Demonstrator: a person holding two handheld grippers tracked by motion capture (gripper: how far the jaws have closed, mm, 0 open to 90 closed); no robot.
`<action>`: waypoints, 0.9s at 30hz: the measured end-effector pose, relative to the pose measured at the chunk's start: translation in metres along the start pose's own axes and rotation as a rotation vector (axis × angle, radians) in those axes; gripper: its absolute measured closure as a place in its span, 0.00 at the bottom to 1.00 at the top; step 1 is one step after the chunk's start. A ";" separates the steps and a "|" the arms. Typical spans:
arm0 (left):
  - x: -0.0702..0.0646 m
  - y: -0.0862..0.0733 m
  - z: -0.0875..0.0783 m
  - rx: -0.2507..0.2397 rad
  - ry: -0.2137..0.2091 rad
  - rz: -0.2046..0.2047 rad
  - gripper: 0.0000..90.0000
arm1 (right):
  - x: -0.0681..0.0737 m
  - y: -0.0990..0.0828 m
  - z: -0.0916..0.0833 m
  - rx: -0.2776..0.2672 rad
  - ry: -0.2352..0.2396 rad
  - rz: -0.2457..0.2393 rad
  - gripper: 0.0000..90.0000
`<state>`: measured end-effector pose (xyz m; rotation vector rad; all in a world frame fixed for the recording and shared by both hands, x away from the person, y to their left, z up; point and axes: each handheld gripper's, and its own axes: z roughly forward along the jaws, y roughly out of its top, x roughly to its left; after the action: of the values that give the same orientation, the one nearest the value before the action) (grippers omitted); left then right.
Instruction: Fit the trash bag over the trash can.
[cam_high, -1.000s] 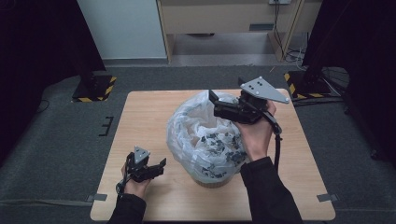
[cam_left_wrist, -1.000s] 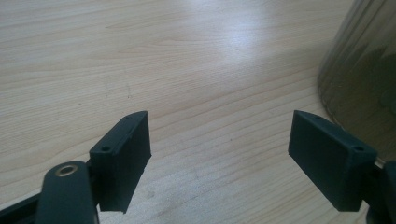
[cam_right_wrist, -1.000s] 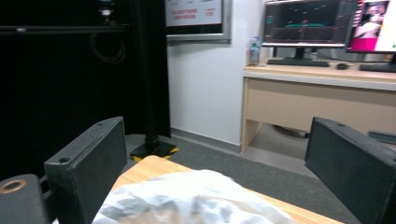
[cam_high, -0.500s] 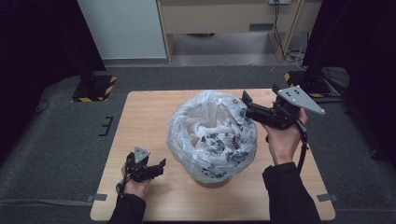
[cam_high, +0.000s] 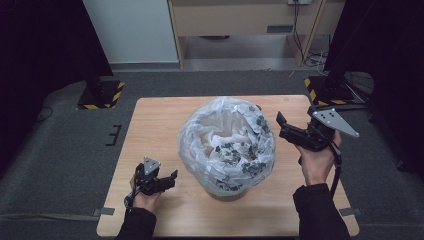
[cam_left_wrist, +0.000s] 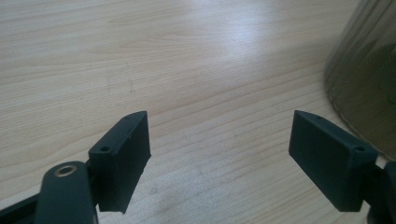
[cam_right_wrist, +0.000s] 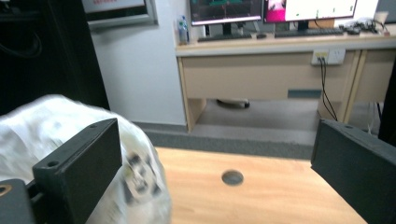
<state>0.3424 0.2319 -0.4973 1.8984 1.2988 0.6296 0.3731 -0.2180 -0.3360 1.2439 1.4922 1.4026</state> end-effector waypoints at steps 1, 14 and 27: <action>0.000 0.000 0.000 0.001 0.001 0.001 0.23 | -0.004 -0.009 0.000 0.021 -0.005 0.001 0.02; 0.000 0.000 0.000 0.000 0.001 0.001 0.22 | -0.019 -0.056 0.003 0.124 -0.023 0.001 0.02; 0.000 -0.001 0.001 0.008 0.000 0.004 0.22 | -0.021 -0.100 0.003 0.228 -0.001 -0.041 0.02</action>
<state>0.3424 0.2314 -0.4985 1.9079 1.2991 0.6279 0.3654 -0.2311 -0.4367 1.3417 1.7049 1.2307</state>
